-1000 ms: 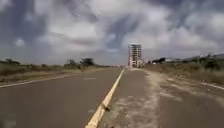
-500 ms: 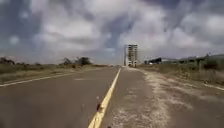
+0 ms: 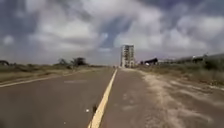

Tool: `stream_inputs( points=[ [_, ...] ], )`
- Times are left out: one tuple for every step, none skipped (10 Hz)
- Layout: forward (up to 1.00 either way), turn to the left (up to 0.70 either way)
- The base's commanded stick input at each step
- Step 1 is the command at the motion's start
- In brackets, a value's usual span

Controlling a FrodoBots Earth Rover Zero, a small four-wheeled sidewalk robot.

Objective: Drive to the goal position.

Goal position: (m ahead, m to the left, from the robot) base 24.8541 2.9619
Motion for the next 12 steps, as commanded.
stream_inputs(
  points=[
    [1.0,0.0],
    [1.0,0.0],
    [1.0,0.0],
    [1.0,0.0],
    [1.0,0.0],
    [1.0,0.0],
    [1.0,0.0],
    [1.0,0.0],
    [1.0,0.0],
    [1.0,0.0],
    [1.0,0.0],
    [1.0,0.0]
  ],
)
